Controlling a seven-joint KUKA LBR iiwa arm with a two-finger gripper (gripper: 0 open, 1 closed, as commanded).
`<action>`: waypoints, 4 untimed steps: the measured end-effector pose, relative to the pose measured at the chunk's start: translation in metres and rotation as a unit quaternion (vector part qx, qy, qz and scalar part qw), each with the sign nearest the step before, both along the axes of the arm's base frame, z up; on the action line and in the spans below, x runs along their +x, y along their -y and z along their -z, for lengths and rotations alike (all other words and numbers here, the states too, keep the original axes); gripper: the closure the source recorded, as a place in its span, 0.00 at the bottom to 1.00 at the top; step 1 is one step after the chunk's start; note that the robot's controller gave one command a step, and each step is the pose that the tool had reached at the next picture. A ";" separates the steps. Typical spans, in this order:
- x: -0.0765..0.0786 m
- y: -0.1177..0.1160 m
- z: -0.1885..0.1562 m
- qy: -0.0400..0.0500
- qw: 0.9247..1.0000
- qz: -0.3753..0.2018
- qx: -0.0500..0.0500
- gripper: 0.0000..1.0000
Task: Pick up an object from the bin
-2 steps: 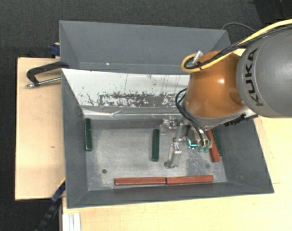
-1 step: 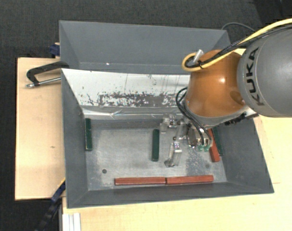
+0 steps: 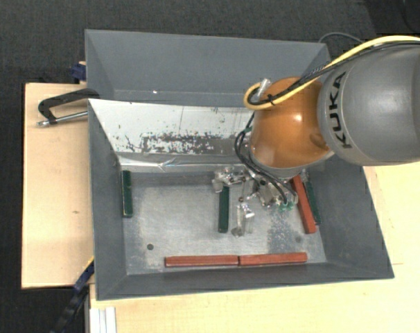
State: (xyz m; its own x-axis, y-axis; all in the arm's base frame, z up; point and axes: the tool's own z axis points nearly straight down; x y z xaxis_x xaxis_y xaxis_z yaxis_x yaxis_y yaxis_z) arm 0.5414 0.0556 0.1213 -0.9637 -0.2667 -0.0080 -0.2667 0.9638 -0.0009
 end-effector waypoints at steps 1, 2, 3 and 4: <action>0.020 -0.004 0.025 -0.005 0.997 -0.073 0.000 0.00; 0.028 -0.006 0.015 0.000 0.995 -0.098 0.000 0.00; 0.028 -0.013 0.037 -0.002 0.967 -0.254 -0.001 0.00; 0.034 -0.015 0.050 -0.002 0.967 -0.255 -0.001 1.00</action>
Offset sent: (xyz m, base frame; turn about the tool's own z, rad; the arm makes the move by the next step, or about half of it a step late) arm 0.0219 0.0048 -0.0213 -0.3839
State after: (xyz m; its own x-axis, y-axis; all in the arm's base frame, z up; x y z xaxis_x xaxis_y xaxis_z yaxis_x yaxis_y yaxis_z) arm 0.5756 0.0708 0.0717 -0.7073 -0.7069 -0.0039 -0.7069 0.7073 -0.0002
